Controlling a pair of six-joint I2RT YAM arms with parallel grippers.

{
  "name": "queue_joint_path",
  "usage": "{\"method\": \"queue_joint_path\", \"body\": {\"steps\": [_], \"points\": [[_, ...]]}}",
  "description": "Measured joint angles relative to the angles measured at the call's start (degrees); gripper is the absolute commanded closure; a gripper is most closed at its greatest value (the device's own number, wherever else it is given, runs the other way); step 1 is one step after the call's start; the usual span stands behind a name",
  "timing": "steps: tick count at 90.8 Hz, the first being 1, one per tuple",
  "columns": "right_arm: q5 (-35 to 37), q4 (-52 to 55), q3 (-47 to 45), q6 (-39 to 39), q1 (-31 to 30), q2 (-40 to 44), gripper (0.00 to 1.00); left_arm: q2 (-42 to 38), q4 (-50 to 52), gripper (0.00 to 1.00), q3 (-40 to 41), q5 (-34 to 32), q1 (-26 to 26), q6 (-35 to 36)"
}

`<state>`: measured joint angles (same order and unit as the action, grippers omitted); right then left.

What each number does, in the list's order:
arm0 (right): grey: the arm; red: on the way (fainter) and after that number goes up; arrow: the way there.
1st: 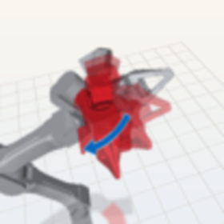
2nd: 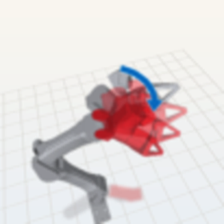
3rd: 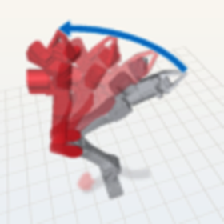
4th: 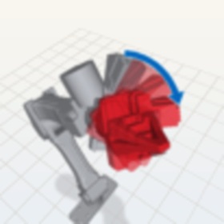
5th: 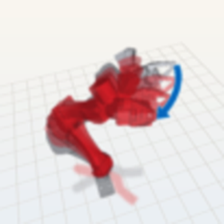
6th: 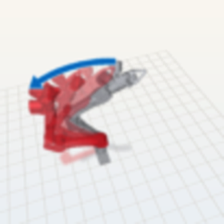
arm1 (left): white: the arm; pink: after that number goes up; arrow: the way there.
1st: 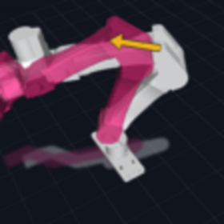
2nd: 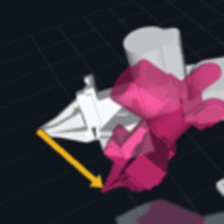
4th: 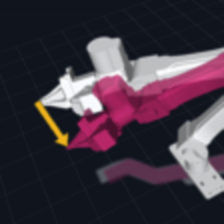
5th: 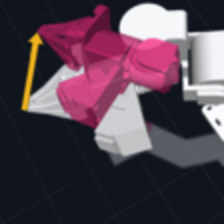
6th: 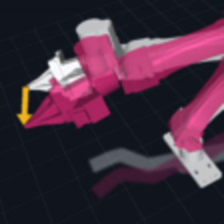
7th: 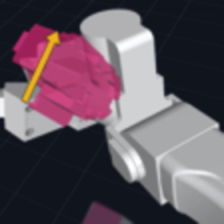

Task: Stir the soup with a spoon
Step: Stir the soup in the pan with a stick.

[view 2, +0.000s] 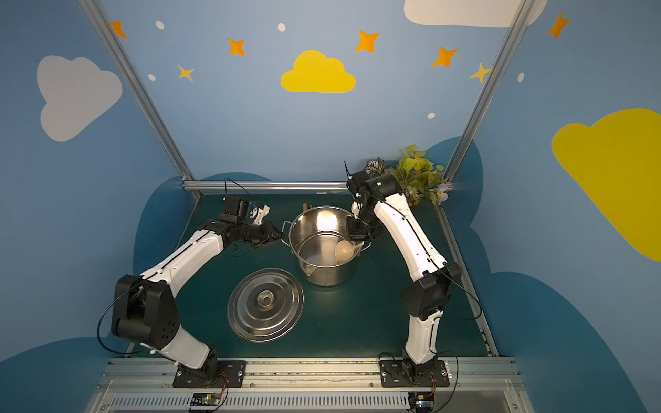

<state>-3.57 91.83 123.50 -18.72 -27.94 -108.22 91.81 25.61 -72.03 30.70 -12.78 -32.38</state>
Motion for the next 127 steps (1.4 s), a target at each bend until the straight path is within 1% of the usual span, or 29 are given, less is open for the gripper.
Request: {"method": "queue_joint_path", "body": {"steps": [8, 30, 44, 54, 72, 83, 90, 105, 127], "points": [[0.1, 0.0, 1.9, 0.1, 1.5, -1.2, 1.00, -0.1, -0.1, 0.88, 0.3, 0.1, 0.0, 0.0], [-0.9, 0.0, 11.9, -0.4, 1.6, -9.1, 1.00, -0.4, -0.2, 0.88, 0.6, 0.2, 0.0, 0.0], [-4.2, 0.0, 17.9, -1.1, 1.2, -14.1, 1.00, -0.4, -0.2, 0.88, 0.7, 0.4, 0.0, 0.0], [-7.4, -0.7, 19.1, -1.8, 0.0, -15.5, 1.00, -0.4, -0.3, 0.88, 0.7, 0.4, 0.0, 0.0], [-13.2, -2.9, 19.1, -2.8, -3.9, -16.8, 1.00, -0.5, -0.5, 0.88, 0.9, 0.4, 0.0, 0.0], [-14.9, -3.4, 18.9, -3.1, -6.5, -16.8, 1.00, -0.7, -0.5, 0.88, 1.1, 0.6, 0.0, 0.0], [-14.5, -3.5, 16.9, -3.3, -7.8, -16.0, 1.00, -0.8, -0.5, 0.88, 1.2, 0.6, 0.0, 0.0], [-14.0, -3.7, 8.7, -3.3, -8.9, -11.3, 1.00, -1.2, -0.5, 0.88, 1.5, 0.6, 0.0, 0.0], [-7.9, -0.4, 1.2, -3.1, -8.3, -1.4, 1.00, -1.5, -0.3, 0.88, 1.8, 0.6, 0.0, 0.0]]}}
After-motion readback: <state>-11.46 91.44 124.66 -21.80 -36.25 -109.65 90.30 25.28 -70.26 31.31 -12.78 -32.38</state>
